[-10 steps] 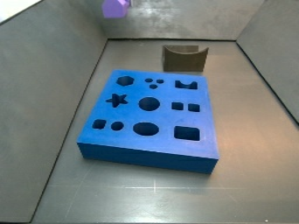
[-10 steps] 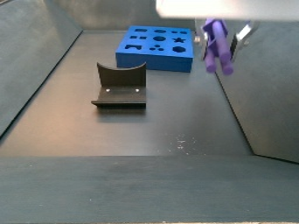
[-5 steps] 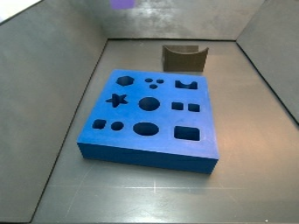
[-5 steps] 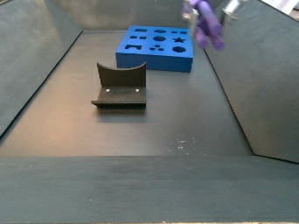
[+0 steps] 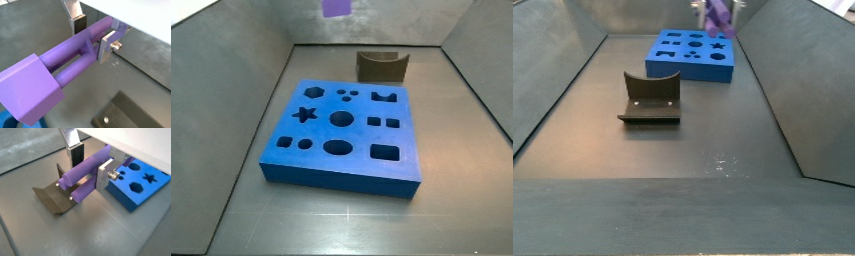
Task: Pick up the 3 prong object. Move up. Place the 3 prong object on the fixture. Regrasp the 3 prong object. Move to above the board. Insert the 3 prong object.
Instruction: Place the 3 prong object on the fixture.
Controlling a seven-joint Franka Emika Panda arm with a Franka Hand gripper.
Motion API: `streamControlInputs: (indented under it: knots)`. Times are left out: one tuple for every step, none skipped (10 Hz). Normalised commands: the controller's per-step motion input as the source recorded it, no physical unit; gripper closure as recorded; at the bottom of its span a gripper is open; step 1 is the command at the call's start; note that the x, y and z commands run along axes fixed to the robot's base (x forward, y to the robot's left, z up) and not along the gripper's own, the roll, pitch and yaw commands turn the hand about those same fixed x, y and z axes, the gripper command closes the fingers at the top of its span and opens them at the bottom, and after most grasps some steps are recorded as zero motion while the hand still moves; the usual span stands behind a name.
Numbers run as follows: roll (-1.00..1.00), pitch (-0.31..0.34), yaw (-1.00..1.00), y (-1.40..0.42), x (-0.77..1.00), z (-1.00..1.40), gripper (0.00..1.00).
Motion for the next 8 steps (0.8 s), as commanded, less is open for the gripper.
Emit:
streamControlInputs:
  knots:
    - [0.07,0.088,0.03,-0.36,1.00,0.03,1.00]
    - [0.06,0.107,0.03,-0.31,1.00,0.03,1.00]
    - [0.05,0.116,0.03,-0.28,1.00,0.03,1.00]
    - [0.05,0.131,0.02,-0.24,1.00,0.03,1.00]
    - [0.04,0.141,0.02,-0.20,1.00,0.02,1.00]
    - [0.04,0.145,0.02,-0.16,1.00,0.02,1.00]
    - [0.04,0.148,0.03,-0.13,1.00,0.02,1.00]
    - [-1.00,0.106,-0.04,0.93,1.00,-0.20,1.00]
